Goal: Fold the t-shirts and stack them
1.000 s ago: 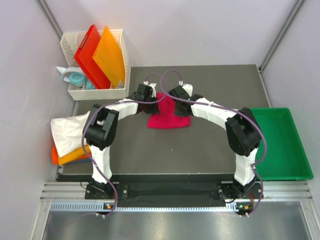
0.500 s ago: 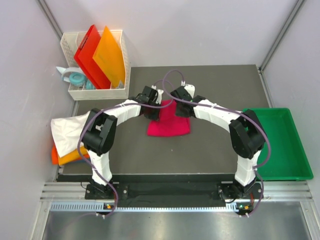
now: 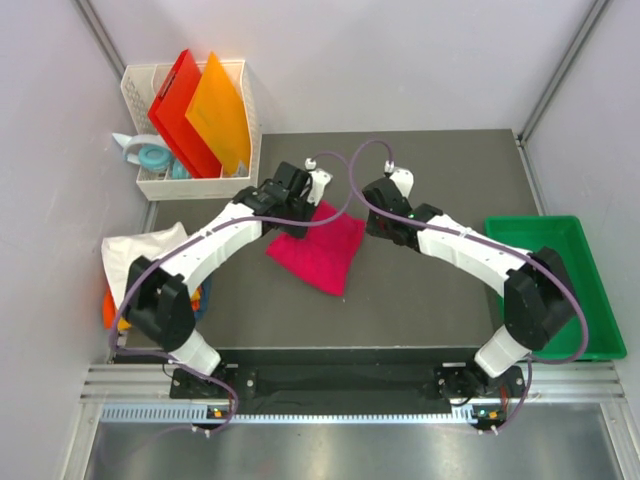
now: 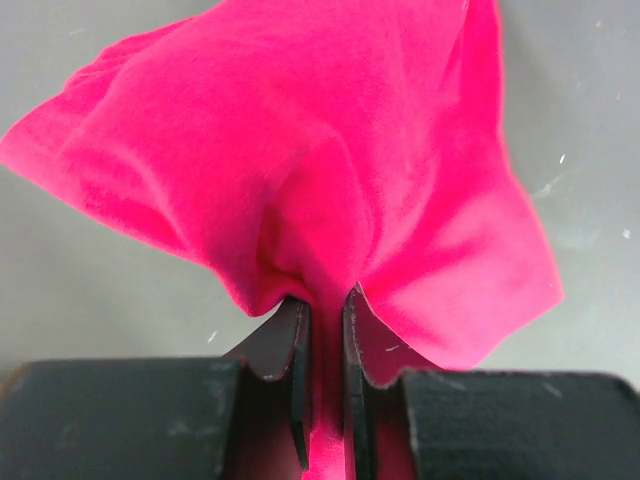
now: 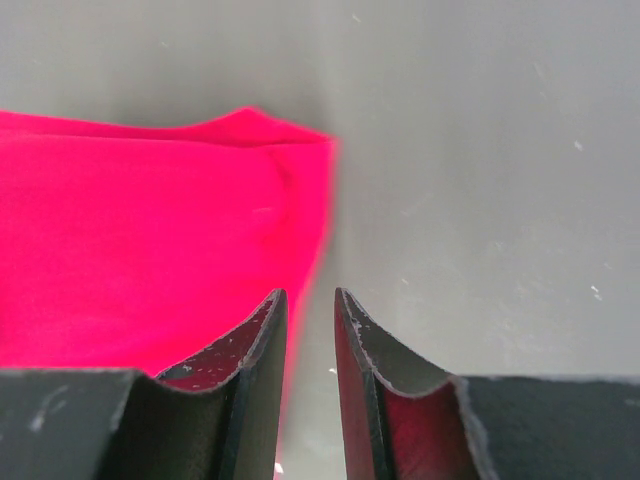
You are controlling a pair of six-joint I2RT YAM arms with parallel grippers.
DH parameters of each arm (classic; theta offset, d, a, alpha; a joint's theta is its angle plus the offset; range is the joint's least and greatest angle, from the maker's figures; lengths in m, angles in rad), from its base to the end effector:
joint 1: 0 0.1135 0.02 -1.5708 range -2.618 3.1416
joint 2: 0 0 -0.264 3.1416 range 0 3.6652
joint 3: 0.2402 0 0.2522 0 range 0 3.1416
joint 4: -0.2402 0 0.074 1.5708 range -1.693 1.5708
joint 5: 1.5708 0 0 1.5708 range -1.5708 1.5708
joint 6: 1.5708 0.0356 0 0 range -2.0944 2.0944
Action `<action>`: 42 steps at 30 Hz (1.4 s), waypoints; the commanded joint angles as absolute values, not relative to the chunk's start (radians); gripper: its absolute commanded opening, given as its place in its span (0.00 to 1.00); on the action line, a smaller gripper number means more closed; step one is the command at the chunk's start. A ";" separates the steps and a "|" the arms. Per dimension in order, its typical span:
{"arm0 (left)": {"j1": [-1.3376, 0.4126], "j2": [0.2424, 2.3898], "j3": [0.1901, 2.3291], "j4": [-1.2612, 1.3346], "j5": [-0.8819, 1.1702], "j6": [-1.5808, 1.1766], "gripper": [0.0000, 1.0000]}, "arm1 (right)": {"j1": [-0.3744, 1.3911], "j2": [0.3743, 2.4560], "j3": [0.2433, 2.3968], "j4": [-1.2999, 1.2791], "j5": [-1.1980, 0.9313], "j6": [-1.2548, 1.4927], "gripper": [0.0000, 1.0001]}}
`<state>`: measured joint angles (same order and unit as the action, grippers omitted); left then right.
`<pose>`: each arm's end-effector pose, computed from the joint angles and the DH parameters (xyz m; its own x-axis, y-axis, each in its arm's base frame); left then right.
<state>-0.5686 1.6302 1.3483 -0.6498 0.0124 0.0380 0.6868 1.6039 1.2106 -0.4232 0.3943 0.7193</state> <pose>0.2972 -0.1905 0.2786 -0.6552 0.4637 -0.5964 0.5700 0.8216 0.0127 0.2802 0.2121 0.2610 -0.6756 0.2327 -0.6996 0.0839 0.9670 0.2406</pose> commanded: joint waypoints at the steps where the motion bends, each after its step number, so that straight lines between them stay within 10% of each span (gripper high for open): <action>1: -0.565 1.474 1.382 -0.741 -0.086 0.071 0.00 | 0.703 1.537 1.132 -0.354 0.408 0.730 0.26; 42: -0.132 1.052 1.462 -1.078 -0.129 0.324 0.00 | 0.701 1.692 1.080 -0.181 0.258 0.652 0.27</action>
